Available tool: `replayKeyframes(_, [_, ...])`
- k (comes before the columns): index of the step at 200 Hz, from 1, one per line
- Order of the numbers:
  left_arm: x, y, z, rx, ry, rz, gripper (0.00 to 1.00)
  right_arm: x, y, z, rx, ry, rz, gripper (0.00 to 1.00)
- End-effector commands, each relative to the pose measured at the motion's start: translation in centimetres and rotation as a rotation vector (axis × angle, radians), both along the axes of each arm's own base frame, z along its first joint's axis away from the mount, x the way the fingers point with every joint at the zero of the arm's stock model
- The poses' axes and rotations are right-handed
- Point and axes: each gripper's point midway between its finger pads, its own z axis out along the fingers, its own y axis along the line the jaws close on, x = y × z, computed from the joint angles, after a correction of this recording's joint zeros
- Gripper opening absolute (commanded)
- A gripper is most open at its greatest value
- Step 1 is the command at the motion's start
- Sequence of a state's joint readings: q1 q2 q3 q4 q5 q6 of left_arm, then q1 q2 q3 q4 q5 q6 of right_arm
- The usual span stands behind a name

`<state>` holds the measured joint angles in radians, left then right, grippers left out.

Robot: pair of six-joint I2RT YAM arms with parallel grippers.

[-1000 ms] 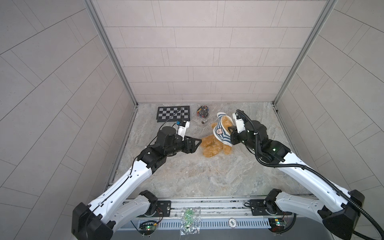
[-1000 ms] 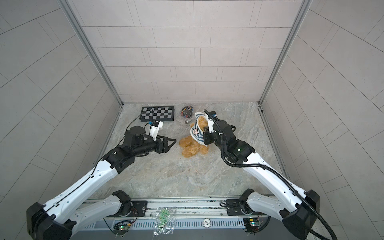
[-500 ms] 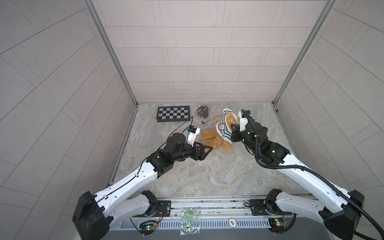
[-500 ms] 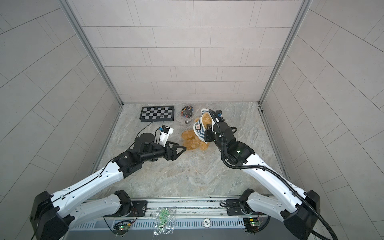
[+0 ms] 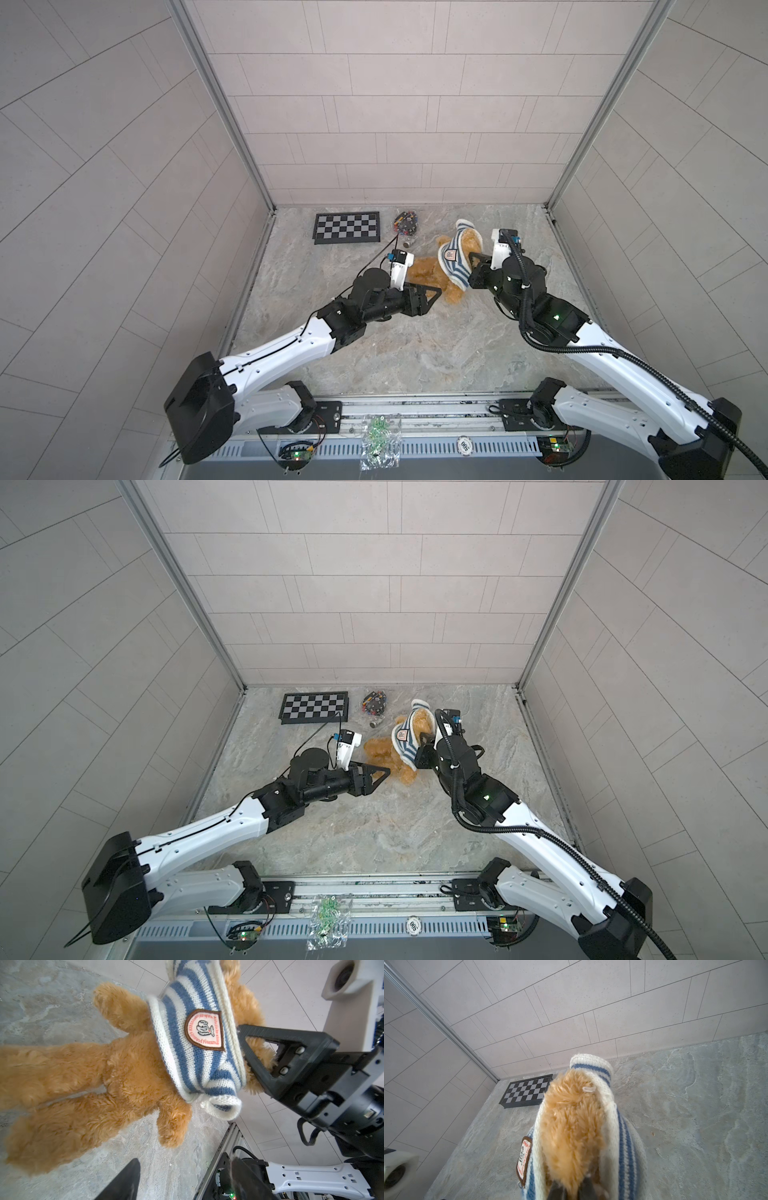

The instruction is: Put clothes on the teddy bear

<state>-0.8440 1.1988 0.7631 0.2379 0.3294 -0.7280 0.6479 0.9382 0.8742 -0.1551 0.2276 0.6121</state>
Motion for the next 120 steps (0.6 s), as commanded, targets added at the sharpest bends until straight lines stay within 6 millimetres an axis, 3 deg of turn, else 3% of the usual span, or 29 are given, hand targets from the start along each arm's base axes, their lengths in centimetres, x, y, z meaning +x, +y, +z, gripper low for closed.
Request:
replayKeyframes(1, [0.5,-1.4,3.3,-0.112,-0.031,-0.003,0.71,0.0,-0.4,2.6,0.125,-0.073,-0.04,0.0])
replayKeyframes(41, [0.2,-4.0,4.7,-0.151,-0.03,-0.043,0.71,0.1,0.1,2.5,0.165,-0.073,-0.028,0.0])
replayKeyframes(63, [0.7,-5.1,5.2,-0.164,-0.025,-0.042,0.65,0.0,0.0,2.4,0.175,-0.075,-0.031,0.0])
replayKeyframes(103, [2.3,-6.6,4.3,-0.157,0.028,-0.011,0.49,-0.1,-0.1,2.4,0.187,-0.078,-0.031,0.0])
replayKeyframes(120, [2.4,-7.3,4.0,-0.161,0.043,-0.018,0.35,-0.2,-0.2,2.3,0.19,-0.077,-0.036,0.0])
